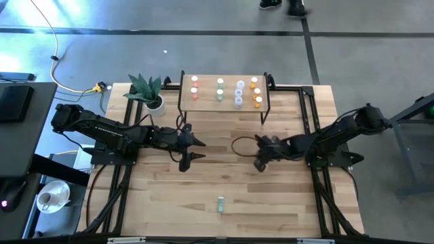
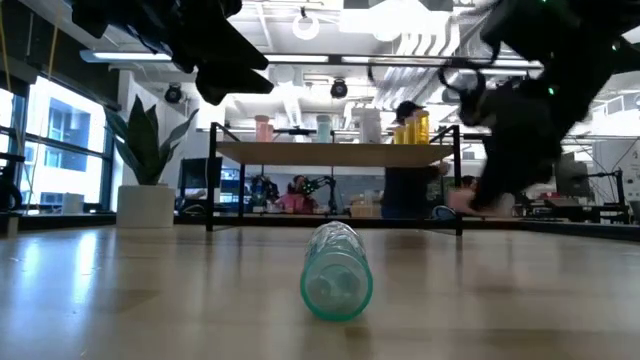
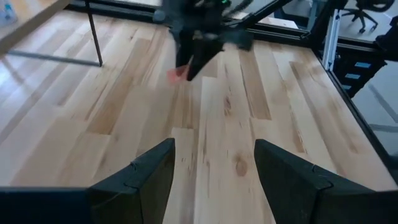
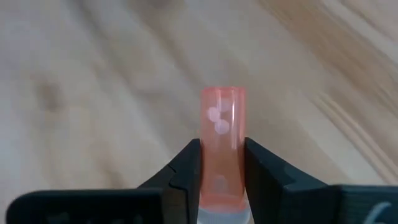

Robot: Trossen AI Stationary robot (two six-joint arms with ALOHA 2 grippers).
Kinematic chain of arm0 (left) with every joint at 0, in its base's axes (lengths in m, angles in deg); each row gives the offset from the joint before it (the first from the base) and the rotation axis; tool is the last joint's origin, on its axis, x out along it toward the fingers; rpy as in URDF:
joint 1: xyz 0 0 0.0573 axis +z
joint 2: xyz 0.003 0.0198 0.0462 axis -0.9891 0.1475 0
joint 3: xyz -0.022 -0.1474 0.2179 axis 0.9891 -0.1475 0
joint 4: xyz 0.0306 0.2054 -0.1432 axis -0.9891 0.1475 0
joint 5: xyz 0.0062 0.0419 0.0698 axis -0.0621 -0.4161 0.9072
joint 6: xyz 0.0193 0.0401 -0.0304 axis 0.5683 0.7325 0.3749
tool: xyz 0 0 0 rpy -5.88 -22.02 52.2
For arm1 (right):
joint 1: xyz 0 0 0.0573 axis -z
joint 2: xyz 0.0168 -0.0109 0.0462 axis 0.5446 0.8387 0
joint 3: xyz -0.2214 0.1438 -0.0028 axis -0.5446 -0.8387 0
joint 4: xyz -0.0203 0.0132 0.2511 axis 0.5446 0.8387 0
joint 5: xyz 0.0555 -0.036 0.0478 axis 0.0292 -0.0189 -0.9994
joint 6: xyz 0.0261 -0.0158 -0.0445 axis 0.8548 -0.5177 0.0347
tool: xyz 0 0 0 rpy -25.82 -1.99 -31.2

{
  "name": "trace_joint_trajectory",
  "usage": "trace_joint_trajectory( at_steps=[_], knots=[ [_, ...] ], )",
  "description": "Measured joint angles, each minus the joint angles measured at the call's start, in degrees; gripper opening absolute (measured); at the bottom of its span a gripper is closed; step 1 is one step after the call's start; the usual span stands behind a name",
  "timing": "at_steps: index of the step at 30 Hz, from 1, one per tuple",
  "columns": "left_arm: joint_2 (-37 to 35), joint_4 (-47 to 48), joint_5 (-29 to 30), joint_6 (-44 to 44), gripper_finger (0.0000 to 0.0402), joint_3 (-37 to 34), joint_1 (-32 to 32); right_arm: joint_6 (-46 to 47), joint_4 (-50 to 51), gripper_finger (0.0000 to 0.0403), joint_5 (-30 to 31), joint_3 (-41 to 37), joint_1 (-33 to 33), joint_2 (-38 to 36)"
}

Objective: Pick and place medicine bottles onto shelf by color
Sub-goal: Put the pink pill bottle aligned with the other pink pill bottles on the shelf

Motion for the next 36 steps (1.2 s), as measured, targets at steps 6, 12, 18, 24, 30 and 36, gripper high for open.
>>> trace_joint_trajectory(
  at_steps=[6,12,18,24,30,36],
  knots=[
    [0.7,0.7,-0.1,-4.5,0.0209,-0.1,-0.3,-18.3,-12.8,0.0084,-1.3,1.3,-2.0,0.0],
    [4.0,-0.2,-0.1,-8.0,0.0209,-0.1,-2.2,-34.1,-13.2,0.0085,0.3,6.0,-4.4,0.8],
    [8.9,-5.7,-0.1,-12.8,0.0209,0.0,-4.3,-55.1,-11.1,0.0085,4.6,11.8,-7.3,6.6],
    [13.2,-10.5,-0.1,-17.9,0.0209,-0.1,-5.5,-74.7,-3.4,0.0085,11.3,20.3,-10.1,14.7],
    [16.6,-15.9,-0.2,-22.9,0.0209,-0.1,-5.8,-86.9,3.3,0.0085,24.7,30.3,-13.6,22.5],
    [19.9,-23.4,-0.5,-24.3,0.0209,0.0,-5.8,-97.9,4.8,0.0085,32.6,37.8,-16.5,28.2]
  ],
)
